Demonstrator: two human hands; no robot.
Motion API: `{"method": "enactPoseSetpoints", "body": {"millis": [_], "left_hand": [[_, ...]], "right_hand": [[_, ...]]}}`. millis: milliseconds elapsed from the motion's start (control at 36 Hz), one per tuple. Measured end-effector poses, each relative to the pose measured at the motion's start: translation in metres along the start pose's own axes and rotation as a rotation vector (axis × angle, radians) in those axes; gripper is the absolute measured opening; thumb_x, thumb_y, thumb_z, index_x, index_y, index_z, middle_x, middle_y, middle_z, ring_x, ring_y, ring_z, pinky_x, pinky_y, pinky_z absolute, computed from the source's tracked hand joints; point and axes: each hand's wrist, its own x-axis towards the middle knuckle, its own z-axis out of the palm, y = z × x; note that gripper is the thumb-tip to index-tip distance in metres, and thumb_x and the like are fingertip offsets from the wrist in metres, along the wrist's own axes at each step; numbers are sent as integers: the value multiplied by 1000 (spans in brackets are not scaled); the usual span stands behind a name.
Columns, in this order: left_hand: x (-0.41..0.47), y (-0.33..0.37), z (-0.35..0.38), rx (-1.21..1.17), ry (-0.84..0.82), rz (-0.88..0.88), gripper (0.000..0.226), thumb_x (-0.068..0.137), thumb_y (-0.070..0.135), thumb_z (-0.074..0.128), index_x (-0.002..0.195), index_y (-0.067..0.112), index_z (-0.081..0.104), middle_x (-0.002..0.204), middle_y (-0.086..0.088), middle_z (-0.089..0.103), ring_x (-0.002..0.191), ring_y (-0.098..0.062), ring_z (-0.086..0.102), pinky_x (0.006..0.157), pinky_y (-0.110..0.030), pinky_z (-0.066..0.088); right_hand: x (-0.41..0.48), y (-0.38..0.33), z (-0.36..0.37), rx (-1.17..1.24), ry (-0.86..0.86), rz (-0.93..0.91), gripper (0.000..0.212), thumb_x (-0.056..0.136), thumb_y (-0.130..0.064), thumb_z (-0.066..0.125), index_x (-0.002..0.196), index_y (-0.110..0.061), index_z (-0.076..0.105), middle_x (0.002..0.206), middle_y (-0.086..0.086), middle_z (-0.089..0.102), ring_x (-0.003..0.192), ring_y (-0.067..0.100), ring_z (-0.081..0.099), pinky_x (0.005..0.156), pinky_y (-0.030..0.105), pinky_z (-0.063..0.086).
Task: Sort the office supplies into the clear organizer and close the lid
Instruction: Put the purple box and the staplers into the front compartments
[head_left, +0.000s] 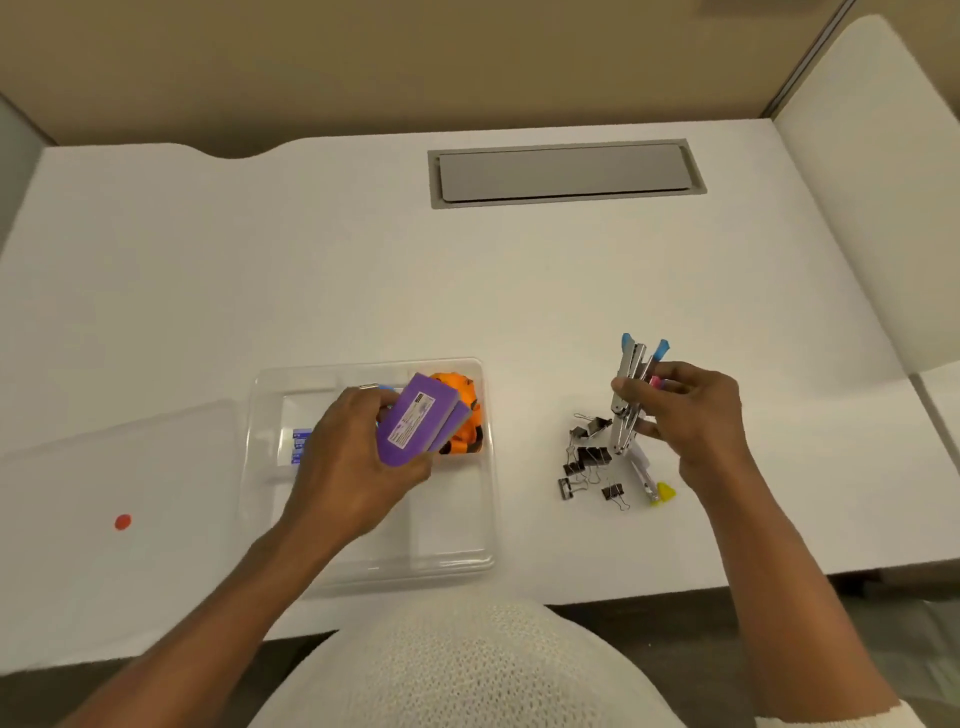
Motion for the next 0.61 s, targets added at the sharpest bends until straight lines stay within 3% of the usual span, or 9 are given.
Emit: {"method": "enactPoseSetpoints", "body": {"millis": [111, 250, 333, 417, 500, 611], "left_hand": [[-40, -30, -9, 106, -11, -103, 80, 65, 65, 77, 129, 24, 55, 119, 4, 64, 99, -12, 64, 70, -19, 52], [-65, -49, -5, 193, -82, -166, 77, 68, 66, 79, 127, 22, 60, 113, 2, 67, 91, -8, 62, 67, -14, 48], [-66, -52, -2, 268, -114, -190, 76, 72, 66, 79, 132, 23, 59, 117, 0, 67, 100, -13, 65, 78, -23, 58], [-62, -49, 3, 338, -130, -189, 76, 76, 65, 77, 135, 22, 58, 120, -3, 64, 107, -17, 64, 84, -28, 59], [-55, -45, 9, 404, -126, -179, 77, 81, 62, 74, 142, 20, 51, 129, -4, 60, 117, -19, 60, 87, -25, 56], [-44, -41, 14, 542, -174, -198, 77, 83, 53, 77, 146, 18, 48, 138, -6, 56, 126, -23, 55, 92, -29, 52]], "right_hand": [[-29, -2, 34, 3, -134, 38, 29, 72, -5, 91, 96, 0, 75, 88, 25, 74, 66, 23, 74, 55, 28, 58], [-64, 2, 75, -91, -275, 41, 24, 72, -9, 91, 89, -2, 75, 87, 25, 75, 70, 29, 76, 62, 36, 62], [-80, 5, 95, -152, -330, 38, 22, 73, -9, 91, 89, -4, 75, 81, 21, 76, 73, 32, 78, 68, 44, 65], [-91, 11, 108, -215, -351, 35, 24, 72, -12, 92, 89, -8, 76, 78, 14, 76, 72, 31, 78, 66, 42, 65], [-100, 18, 118, -325, -352, 11, 29, 70, -21, 94, 92, -15, 77, 86, 9, 74, 71, 27, 77, 66, 41, 66], [-108, 31, 128, -477, -351, -7, 36, 69, -32, 94, 96, -20, 73, 101, 4, 72, 79, 24, 76, 76, 49, 65]]}}
